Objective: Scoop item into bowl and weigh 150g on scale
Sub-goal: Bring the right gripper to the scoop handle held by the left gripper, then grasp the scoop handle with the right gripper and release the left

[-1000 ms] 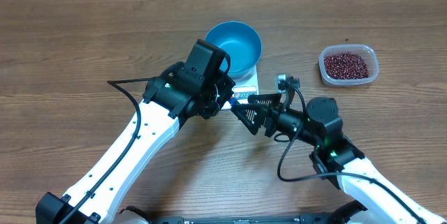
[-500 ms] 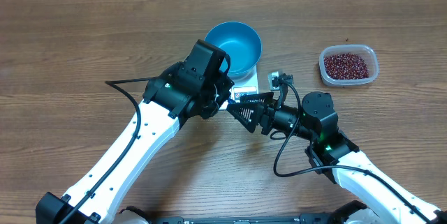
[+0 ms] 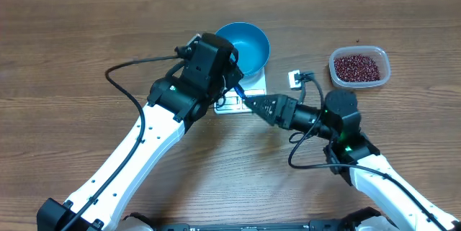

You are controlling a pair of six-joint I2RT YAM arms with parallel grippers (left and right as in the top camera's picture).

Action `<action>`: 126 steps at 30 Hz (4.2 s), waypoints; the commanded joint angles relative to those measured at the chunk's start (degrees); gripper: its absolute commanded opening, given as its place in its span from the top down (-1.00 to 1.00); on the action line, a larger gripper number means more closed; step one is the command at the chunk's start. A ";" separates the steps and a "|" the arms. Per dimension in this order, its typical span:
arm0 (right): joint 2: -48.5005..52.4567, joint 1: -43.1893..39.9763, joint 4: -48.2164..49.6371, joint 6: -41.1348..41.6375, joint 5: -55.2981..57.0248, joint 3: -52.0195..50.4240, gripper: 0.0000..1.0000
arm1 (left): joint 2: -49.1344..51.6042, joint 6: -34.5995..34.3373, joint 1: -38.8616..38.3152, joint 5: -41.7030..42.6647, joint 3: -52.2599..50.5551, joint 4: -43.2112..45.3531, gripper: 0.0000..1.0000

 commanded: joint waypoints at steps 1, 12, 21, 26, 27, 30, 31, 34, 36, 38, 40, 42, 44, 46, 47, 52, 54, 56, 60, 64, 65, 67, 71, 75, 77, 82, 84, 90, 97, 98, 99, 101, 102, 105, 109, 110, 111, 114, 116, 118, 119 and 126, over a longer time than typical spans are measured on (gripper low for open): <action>-1.01 -2.60 0.55 6.80 -1.97 1.62 -1.00 | -0.59 8.50 -0.37 -1.01 1.27 3.54 0.92; -0.63 -5.92 11.15 16.65 -3.65 1.62 -1.00 | -0.57 9.90 -0.37 5.09 0.63 18.99 0.92; 8.52 -7.28 32.59 29.66 -3.21 1.60 -0.49 | -0.15 6.60 -0.33 9.79 -3.21 30.51 0.92; 17.18 -7.28 49.33 36.85 -3.78 1.60 -0.36 | -0.13 5.11 -0.33 10.01 -5.40 33.18 0.92; 18.51 -7.28 54.34 38.32 -2.99 1.62 -0.36 | -0.11 4.90 -0.33 9.99 -5.62 33.18 0.92; 20.02 -7.28 58.03 39.76 -1.44 1.62 -0.32 | -0.11 4.61 -0.33 9.99 -5.73 33.24 0.92; 20.02 -7.26 57.37 39.76 -1.01 1.62 -0.23 | -0.11 4.07 -0.33 9.99 -5.73 33.33 0.92; 20.02 -7.06 56.87 39.74 0.04 1.62 -0.19 | -0.07 3.41 -0.37 10.21 -5.73 33.35 0.92; 20.02 -7.06 54.80 39.71 1.73 1.62 -0.19 | -0.07 2.56 -0.37 11.04 -5.73 33.66 0.92; 20.02 -7.06 53.96 39.74 2.51 1.62 -0.18 | -0.07 2.58 -0.37 11.28 -5.73 33.99 0.92; 20.02 -7.06 54.31 41.03 3.08 1.66 -0.18 | -0.04 2.60 -0.37 11.26 -5.73 33.97 0.92; 20.02 -6.93 54.31 43.25 4.26 1.66 -0.16 | 0.07 2.62 -0.37 11.26 -5.73 34.12 0.92; 20.02 -6.21 54.29 44.98 6.01 1.75 -0.13 | 0.57 2.82 -0.44 11.28 -5.73 34.71 0.92; 20.02 -4.94 54.21 45.72 8.39 2.03 -0.13 | 1.22 2.80 -0.57 11.30 -5.73 35.21 0.92; 20.02 -4.46 54.03 45.75 9.07 2.21 -0.13 | 1.60 2.80 -0.79 11.28 -5.73 35.63 0.92; 20.02 -3.78 51.49 46.01 10.10 3.52 -0.11 | 2.25 2.82 -1.29 10.88 -5.75 37.09 0.92; 20.02 -3.76 51.45 47.28 10.71 3.63 -0.04 | 2.32 2.82 -1.29 10.82 -5.75 37.09 0.92; 20.02 -3.78 51.41 47.25 11.23 3.80 -0.01 | 2.40 2.80 -1.29 10.84 -5.75 37.22 0.92; 20.02 -3.76 51.28 48.94 12.96 3.87 0.15 | 2.43 2.80 -1.49 10.54 -5.75 37.22 0.92; 20.02 -3.74 51.23 50.56 13.40 3.89 0.25 | 2.43 2.80 -1.66 9.68 -5.75 37.20 0.92; 20.02 -3.72 50.77 51.63 13.84 3.89 0.26 | 2.43 2.78 -1.75 9.51 -5.73 37.22 0.92; 20.02 -3.43 50.23 53.09 14.69 3.89 0.28 | 2.43 2.80 -2.27 8.68 -5.75 37.22 0.92; 20.02 -1.62 49.48 53.29 17.18 3.89 0.29 | 2.43 2.80 -3.89 4.57 -5.75 37.22 0.91; 20.02 -1.53 49.27 53.44 17.92 3.89 0.30 | 2.43 2.82 -4.72 3.21 -5.75 37.16 0.92; 20.02 -1.53 49.24 53.68 17.92 3.89 0.33 | 2.43 2.82 -4.72 2.78 -5.75 37.16 0.92; 20.02 -1.53 48.87 54.71 18.36 3.89 0.63 | 2.43 2.80 -4.87 1.84 -5.75 37.05 0.92; 20.02 -1.53 48.22 54.73 18.34 3.89 0.78 | 2.43 2.80 -4.87 1.81 -5.75 37.00 0.91; 20.02 -1.53 48.22 54.71 18.32 3.89 0.93 | 2.43 2.80 -4.87 1.81 -5.75 36.94 0.92; 20.02 -2.60 48.02 47.25 14.43 3.89 0.93 | 2.14 2.84 -4.46 3.76 -5.73 37.46 -0.99; 20.00 -4.28 48.02 45.11 11.61 3.89 0.93 | 1.25 5.09 -3.69 8.26 -5.73 39.34 -0.99; 20.00 -5.25 48.02 44.50 10.23 3.89 0.93 | 0.74 7.28 -3.37 9.99 -5.70 40.24 -0.99; 20.00 -7.50 48.04 42.53 7.17 3.89 0.93 | -1.14 12.22 -2.93 12.83 -5.70 41.00 -0.99; 20.00 -9.11 48.02 41.18 4.94 3.89 0.93 | -3.06 16.26 -2.89 14.14 -5.70 40.63 -1.00; 20.00 -14.05 48.02 38.91 -1.55 3.89 0.93 | -8.79 25.90 -2.89 15.37 -5.70 35.56 -1.00; 20.00 -18.43 48.02 38.42 -6.05 3.89 0.93 | -13.73 31.63 -2.89 14.73 -5.70 27.15 -1.00; 20.00 -19.34 48.02 37.59 -6.93 3.89 0.93 | -14.60 32.46 -2.89 14.40 -5.70 25.09 -1.00; 20.00 -20.15 47.84 36.92 -7.82 3.89 0.93 | -15.08 32.89 -2.89 14.29 -5.70 23.74 -1.00; 20.00 -22.73 45.92 32.74 -9.88 3.89 0.93 | -16.37 34.01 -2.89 14.29 -5.70 17.64 -1.00; 20.00 -23.50 43.82 27.98 -9.86 3.89 0.93 | -16.28 34.16 -2.89 14.29 -5.70 15.50 -0.99; 20.00 -24.15 40.65 22.01 -9.66 3.89 0.93 | -16.26 34.18 -2.89 14.29 -5.70 13.81 -1.00; 20.00 -24.30 40.02 19.17 -9.62 3.89 0.93 | -16.26 34.40 -2.89 14.29 -5.70 13.11 -1.00; 20.00 -26.97 34.29 3.30 -7.69 6.71 0.93 | -16.26 35.45 -2.89 14.23 -5.70 9.62 -1.00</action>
